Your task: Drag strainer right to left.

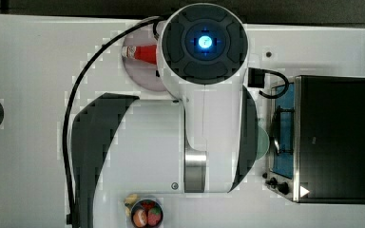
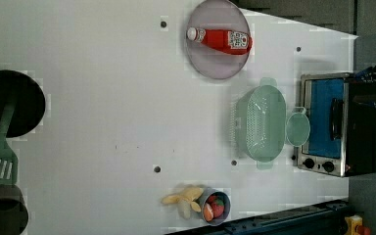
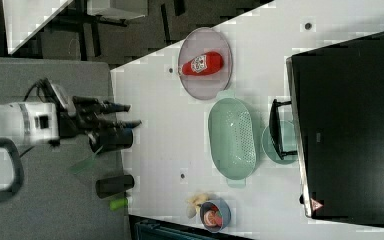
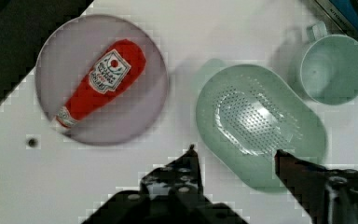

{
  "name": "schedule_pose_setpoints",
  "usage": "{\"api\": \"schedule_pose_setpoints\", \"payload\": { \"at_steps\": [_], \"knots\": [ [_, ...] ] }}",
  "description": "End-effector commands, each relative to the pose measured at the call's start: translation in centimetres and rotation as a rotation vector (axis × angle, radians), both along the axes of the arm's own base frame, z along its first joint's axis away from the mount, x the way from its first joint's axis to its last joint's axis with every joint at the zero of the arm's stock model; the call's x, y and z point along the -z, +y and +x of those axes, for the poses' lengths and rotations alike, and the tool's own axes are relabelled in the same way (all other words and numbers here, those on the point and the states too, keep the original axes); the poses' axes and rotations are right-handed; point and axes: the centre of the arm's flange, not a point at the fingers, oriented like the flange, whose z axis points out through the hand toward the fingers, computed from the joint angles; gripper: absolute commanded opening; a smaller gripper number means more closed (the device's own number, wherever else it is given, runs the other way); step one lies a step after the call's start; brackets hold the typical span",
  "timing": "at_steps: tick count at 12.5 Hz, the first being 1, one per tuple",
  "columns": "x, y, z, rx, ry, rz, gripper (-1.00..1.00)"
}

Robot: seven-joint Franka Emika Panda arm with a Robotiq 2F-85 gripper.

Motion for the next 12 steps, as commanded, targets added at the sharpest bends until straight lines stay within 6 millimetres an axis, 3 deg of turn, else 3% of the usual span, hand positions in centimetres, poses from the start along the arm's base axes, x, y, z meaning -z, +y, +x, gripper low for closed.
{"api": "schedule_pose_setpoints", "payload": {
  "at_steps": [1,3,7,9,12],
  "knots": [
    [-6.0,-4.0,-19.1,0.163,-0.007,0.009,0.60],
    [-5.8,-4.0,-19.0,0.163,-0.003,0.009,1.00],
    [-2.2,-3.8,-16.4,0.169,0.012,0.003,1.00],
    [1.7,-3.7,-14.4,0.193,0.010,-0.001,1.00],
    [9.8,-3.5,-11.8,0.294,0.009,-0.008,1.00]
  ]
}}
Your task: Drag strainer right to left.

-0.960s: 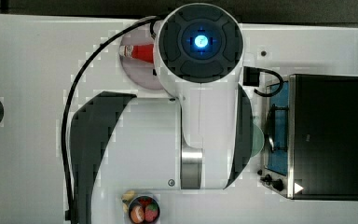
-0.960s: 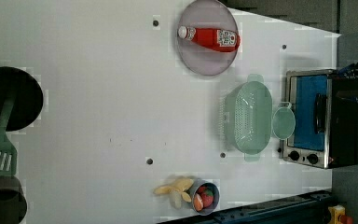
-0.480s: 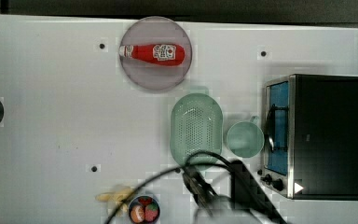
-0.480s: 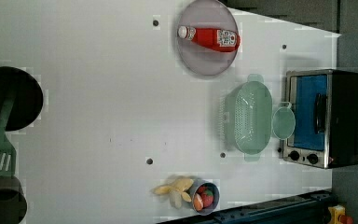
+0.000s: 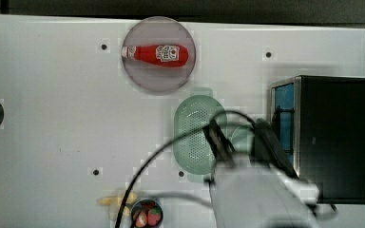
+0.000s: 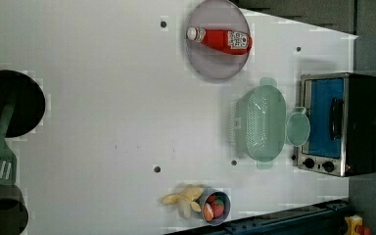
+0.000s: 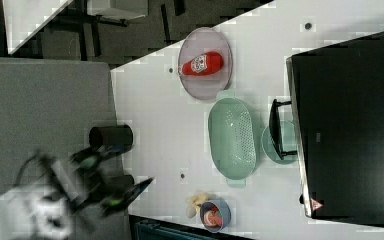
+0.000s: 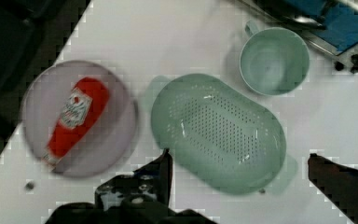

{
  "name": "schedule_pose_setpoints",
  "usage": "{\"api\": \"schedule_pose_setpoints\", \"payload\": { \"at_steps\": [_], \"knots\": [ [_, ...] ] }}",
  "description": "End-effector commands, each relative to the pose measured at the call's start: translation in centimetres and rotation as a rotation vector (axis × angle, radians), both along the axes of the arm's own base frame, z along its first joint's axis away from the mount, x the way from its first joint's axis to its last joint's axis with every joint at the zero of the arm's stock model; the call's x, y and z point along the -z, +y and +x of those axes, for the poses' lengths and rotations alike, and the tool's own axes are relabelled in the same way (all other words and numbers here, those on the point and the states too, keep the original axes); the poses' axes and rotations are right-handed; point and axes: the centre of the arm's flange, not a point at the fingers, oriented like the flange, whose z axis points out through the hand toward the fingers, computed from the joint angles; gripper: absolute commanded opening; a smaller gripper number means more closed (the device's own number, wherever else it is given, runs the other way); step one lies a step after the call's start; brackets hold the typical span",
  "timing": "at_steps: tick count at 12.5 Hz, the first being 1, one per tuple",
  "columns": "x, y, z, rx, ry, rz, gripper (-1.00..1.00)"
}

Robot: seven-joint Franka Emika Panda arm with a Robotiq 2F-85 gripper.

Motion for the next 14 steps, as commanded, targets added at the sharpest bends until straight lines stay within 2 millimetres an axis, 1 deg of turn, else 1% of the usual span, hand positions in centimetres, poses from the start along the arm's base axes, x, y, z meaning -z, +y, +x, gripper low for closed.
{"api": "schedule_pose_setpoints", "payload": {
  "at_steps": [1,3,5,8,10,11,13,14],
  "knots": [
    [13.3,2.9,1.1,0.124,0.182,0.022,1.00],
    [18.4,3.0,2.7,0.193,0.156,0.024,1.00],
    [23.0,3.2,4.1,0.224,0.144,0.022,1.00],
    [29.4,3.7,5.0,0.309,0.151,0.023,1.00],
    [33.1,4.4,5.2,0.413,0.145,0.032,1.00],
    [34.7,4.9,5.2,0.436,0.144,0.036,1.00],
    [37.2,5.8,5.0,0.434,0.137,0.042,1.00],
    [38.0,6.0,5.0,0.429,0.135,0.043,1.00]
  ]
}}
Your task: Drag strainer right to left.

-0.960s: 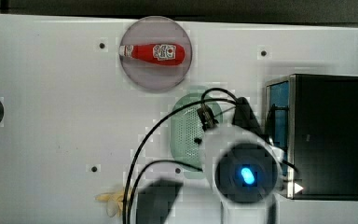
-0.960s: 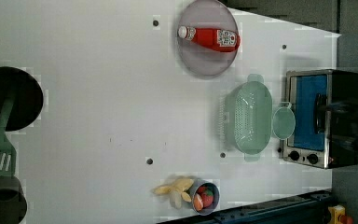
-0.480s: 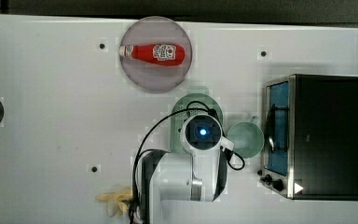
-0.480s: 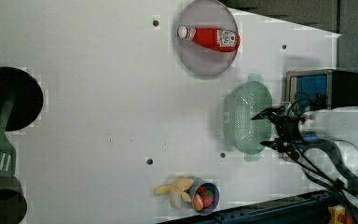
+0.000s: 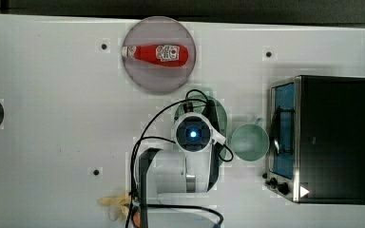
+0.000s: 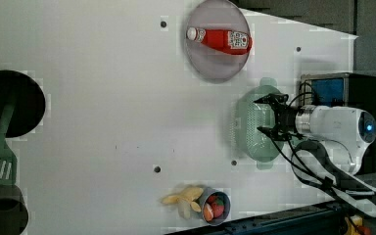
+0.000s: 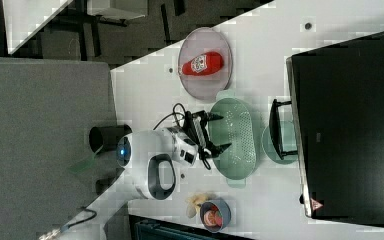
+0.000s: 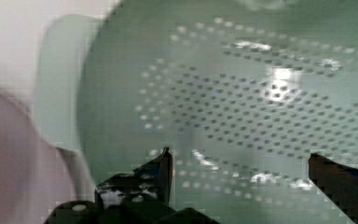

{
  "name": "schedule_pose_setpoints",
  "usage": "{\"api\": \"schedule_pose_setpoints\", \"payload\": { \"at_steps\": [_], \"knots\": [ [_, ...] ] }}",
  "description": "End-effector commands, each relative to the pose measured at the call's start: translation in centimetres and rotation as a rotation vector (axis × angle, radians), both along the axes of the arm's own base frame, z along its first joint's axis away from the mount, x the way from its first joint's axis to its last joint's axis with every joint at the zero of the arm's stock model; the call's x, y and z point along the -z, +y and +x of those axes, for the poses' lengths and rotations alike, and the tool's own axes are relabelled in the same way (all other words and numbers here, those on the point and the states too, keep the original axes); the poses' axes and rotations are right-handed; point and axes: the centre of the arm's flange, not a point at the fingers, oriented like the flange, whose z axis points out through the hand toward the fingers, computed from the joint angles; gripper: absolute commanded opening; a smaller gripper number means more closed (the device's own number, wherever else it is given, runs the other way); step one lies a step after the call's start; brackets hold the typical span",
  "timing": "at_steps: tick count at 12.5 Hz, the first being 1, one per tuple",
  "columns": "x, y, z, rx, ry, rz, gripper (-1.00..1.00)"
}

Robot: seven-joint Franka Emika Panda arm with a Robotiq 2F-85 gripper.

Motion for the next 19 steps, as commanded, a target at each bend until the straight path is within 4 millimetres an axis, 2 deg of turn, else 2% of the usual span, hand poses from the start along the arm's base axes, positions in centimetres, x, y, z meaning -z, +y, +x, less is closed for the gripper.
{"api": "schedule_pose_setpoints", "payload": {
  "at_steps": [1,4,7,13,19],
  "knots": [
    [3.7,0.9,-1.2,0.096,0.061,0.007,1.00],
    [4.2,1.9,-1.3,0.100,0.064,0.016,1.00],
    [4.1,4.3,-1.3,0.169,0.064,0.036,1.00],
    [4.0,9.7,-1.8,0.159,0.069,0.065,1.00],
    [4.1,16.5,-2.7,0.196,0.080,0.097,1.00]
  ]
}}
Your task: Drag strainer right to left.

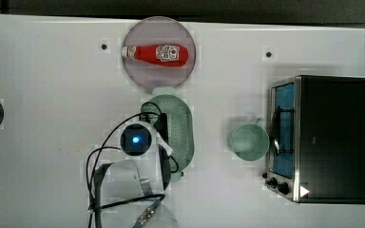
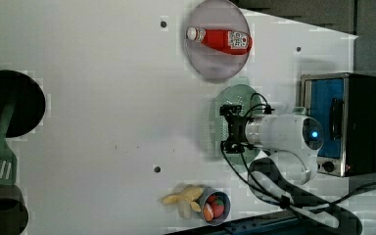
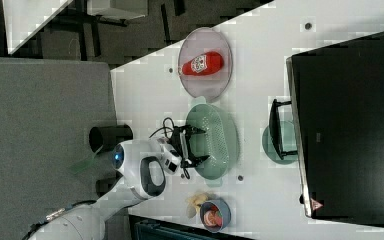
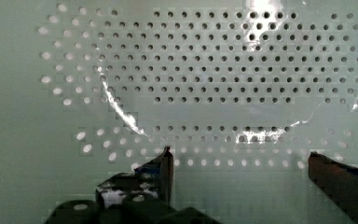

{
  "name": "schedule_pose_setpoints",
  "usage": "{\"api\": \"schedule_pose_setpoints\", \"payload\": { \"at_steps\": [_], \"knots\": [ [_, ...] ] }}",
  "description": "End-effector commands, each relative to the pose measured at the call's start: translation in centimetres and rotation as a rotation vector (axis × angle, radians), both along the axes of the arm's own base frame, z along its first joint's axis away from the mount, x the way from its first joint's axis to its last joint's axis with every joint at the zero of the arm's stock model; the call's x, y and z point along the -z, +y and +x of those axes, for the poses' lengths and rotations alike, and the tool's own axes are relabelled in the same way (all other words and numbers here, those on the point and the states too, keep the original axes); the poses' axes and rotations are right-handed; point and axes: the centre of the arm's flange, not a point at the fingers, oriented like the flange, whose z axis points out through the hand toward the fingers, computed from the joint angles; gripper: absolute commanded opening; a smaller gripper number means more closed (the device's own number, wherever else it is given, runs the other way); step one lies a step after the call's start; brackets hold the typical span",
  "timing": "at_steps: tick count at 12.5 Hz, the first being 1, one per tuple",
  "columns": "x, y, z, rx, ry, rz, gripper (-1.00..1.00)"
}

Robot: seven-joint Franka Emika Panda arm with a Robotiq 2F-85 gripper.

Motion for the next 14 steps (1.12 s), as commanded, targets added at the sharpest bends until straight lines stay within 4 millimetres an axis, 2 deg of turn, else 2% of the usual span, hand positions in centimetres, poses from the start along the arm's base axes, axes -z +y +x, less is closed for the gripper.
{"api": "schedule_pose_setpoints", "payload": {
  "at_steps": [1,7,14],
  "knots": [
    [-1.0,3.9,0.3,0.099,-0.002,0.024,1.00],
    [-0.6,9.8,0.5,0.058,0.011,0.039,1.00],
    [-0.6,15.8,1.5,0.118,0.036,0.041,1.00]
  ]
}}
